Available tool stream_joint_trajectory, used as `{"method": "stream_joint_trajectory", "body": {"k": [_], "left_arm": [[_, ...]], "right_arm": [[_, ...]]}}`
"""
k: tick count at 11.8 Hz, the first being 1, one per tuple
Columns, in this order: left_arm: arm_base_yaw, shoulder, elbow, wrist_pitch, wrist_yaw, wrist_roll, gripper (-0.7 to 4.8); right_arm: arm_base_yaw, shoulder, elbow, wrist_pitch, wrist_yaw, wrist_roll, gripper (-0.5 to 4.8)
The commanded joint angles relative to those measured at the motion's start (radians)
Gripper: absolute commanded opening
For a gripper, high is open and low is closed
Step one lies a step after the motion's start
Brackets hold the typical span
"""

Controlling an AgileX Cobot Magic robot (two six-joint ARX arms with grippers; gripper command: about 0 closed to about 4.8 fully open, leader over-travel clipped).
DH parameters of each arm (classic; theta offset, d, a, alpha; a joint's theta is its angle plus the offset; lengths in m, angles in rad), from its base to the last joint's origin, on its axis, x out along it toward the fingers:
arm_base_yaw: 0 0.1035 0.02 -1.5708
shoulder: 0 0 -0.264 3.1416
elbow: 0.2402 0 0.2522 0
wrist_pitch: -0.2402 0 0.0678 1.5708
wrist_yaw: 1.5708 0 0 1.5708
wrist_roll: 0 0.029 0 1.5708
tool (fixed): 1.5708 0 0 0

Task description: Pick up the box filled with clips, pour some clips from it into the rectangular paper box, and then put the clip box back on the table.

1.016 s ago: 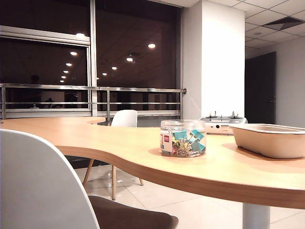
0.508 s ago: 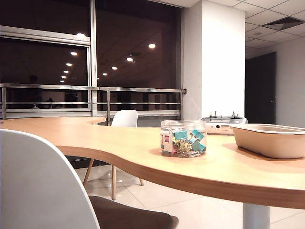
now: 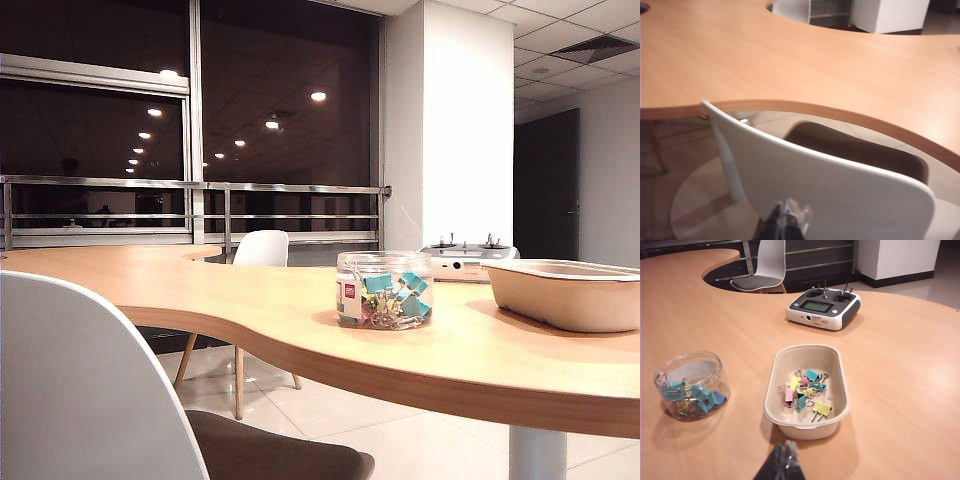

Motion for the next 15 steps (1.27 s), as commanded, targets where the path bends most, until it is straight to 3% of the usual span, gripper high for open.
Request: {"method": "stream_joint_trajectory", "body": {"k": [1,2,9,13,14,15], "left_arm": [[0.0,-0.001,0.0,0.026,-0.01,0.045,-0.06],[0.0,-0.001,0.002,0.034,-0.01,0.042,0.89],[0.0,-0.001,0.002,0.032,-0.006,0.037,0.89],[0.0,-0.001,0.002,0.032,-0.006,0.037,0.89],[0.0,-0.001,0.002,0.032,-0.006,0.037,0.89],[0.0,-0.001,0.002,0.032,-0.006,0.037,0.89]], "right_arm": [[0.001,-0.002,0.004,0.016,0.002,0.005,0.0],[0.001,-0.002,0.004,0.016,0.002,0.005,0.0],[0.0,-0.002,-0.005,0.02,0.009,-0.008,0.0],[0.003,-0.002,-0.153,0.233,0.151,-0.011,0.0],[0.006,-0.002,-0.216,0.32,0.253,-0.011,0.0],[0.018,-0.002,-0.231,0.337,0.269,-0.01,0.0]]}}
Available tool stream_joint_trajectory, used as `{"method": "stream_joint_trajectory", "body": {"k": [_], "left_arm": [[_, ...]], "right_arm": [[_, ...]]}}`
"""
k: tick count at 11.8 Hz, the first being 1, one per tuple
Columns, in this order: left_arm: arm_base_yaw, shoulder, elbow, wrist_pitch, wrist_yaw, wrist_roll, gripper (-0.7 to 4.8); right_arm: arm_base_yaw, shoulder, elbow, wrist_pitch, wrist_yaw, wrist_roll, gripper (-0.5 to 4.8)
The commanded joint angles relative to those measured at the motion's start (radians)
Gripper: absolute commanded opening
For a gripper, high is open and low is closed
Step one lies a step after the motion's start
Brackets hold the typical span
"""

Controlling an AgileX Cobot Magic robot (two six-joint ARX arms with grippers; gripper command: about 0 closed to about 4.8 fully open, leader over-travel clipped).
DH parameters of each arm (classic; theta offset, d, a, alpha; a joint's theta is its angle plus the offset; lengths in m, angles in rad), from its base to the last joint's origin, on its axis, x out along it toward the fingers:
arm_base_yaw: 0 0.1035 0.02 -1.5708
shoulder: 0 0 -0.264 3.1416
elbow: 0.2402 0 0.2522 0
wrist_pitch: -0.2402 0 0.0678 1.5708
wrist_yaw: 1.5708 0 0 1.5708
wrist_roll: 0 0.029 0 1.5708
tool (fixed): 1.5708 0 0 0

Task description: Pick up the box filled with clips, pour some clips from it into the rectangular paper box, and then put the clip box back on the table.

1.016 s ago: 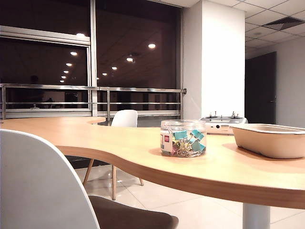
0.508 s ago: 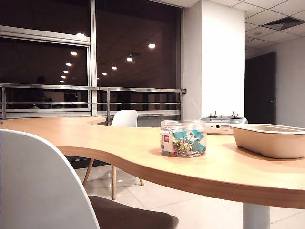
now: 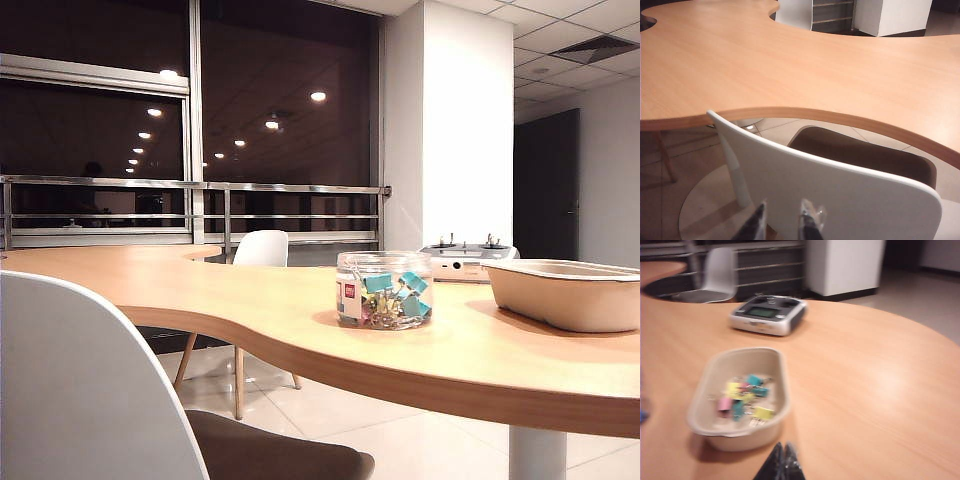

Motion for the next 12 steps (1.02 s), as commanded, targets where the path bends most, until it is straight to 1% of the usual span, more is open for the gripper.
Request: {"method": "stream_joint_trajectory", "body": {"k": [1,2,3,4,12], "left_arm": [[0.0,-0.001,0.002,0.014,0.0,0.0,0.89],[0.0,-0.001,0.002,0.014,0.0,0.0,0.89],[0.0,-0.001,0.002,0.014,0.0,0.0,0.89],[0.0,-0.001,0.002,0.014,0.0,0.0,0.89],[0.0,-0.001,0.002,0.014,0.0,0.0,0.89]], "right_arm": [[0.043,-0.002,-0.023,0.054,0.058,0.005,0.0],[0.068,-0.002,-0.023,0.056,0.062,0.005,0.0],[0.138,-0.002,-0.023,0.042,0.121,0.005,0.0],[0.154,-0.002,-0.023,0.039,0.161,0.004,0.0],[0.153,-0.002,-0.022,0.03,0.159,0.004,0.0]]}}
